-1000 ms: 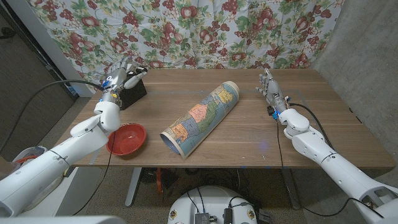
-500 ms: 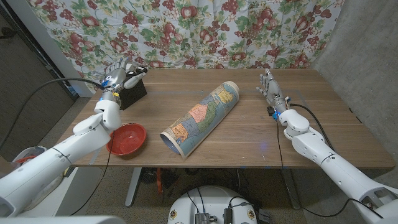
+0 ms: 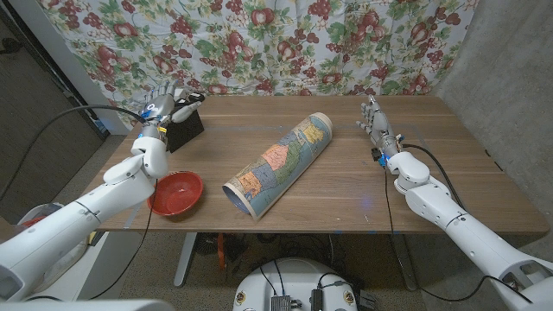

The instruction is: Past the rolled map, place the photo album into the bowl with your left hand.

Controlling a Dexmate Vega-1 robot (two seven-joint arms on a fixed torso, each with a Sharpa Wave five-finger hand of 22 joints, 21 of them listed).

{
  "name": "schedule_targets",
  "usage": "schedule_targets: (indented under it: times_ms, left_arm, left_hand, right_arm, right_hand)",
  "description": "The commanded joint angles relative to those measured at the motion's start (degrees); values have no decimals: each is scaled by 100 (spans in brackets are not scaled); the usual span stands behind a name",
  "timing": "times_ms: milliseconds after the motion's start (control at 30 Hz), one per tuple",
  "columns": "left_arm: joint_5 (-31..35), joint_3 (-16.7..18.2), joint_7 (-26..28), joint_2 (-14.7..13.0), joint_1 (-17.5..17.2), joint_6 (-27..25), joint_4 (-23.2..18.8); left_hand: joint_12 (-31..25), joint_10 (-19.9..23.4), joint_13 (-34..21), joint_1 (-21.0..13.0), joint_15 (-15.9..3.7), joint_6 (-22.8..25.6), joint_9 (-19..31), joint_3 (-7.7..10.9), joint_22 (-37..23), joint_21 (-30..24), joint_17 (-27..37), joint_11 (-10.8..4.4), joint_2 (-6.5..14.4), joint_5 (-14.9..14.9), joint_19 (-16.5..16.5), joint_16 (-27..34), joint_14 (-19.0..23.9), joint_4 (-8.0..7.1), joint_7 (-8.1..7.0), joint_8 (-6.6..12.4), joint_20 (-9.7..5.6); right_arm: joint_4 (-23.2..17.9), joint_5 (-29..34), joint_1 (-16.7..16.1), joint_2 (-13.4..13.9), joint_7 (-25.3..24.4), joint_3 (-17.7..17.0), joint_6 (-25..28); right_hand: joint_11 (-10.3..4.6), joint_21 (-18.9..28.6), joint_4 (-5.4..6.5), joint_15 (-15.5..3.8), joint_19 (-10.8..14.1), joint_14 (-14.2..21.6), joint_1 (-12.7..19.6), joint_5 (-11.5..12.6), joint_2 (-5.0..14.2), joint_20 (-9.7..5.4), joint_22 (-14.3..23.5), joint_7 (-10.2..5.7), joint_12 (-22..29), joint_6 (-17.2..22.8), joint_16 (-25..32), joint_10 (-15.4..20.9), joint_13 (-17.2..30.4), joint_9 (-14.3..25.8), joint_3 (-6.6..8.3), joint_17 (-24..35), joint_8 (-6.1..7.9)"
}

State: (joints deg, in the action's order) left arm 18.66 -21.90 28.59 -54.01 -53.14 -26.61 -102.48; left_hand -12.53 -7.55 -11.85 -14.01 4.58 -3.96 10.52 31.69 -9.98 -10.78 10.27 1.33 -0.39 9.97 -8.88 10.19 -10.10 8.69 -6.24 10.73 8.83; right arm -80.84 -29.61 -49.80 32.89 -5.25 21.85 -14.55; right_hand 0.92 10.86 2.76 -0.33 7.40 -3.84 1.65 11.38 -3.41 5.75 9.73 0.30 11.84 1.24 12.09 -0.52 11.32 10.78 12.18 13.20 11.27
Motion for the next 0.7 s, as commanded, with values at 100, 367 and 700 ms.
schedule_targets:
  times_ms: [100,367,700]
  left_arm:
    - [69,-137,-107,-31,196,-41,189]
    - [96,-214,-129,-11,310,-49,323]
    - [61,-280,-84,47,427,78,571]
  left_hand:
    - [-20,-54,-21,-53,42,-58,19,4,-17,-17,18,12,-23,2,-11,38,-606,13,-3,15,16]
    - [-20,-66,-22,-74,59,-70,19,-2,-18,-13,19,34,-35,5,-32,37,-624,21,2,17,45]
    - [-8,-117,-24,-115,67,-295,19,-5,-20,-12,20,53,-36,10,-57,32,-663,27,-16,-51,56]
  right_arm:
    - [-7,54,37,-19,-90,29,79]
    - [-56,80,21,-7,-187,14,140]
    - [-168,98,-22,45,-275,-15,232]
  right_hand:
    - [-11,14,32,15,-9,16,-25,29,35,38,20,-16,13,66,40,31,20,12,10,12,35]
    - [-6,13,41,15,-11,16,-30,32,40,39,20,-21,10,68,40,33,20,12,1,12,33]
    - [-1,13,46,15,-11,15,-29,35,45,44,20,-24,14,72,39,50,20,12,-6,9,32]
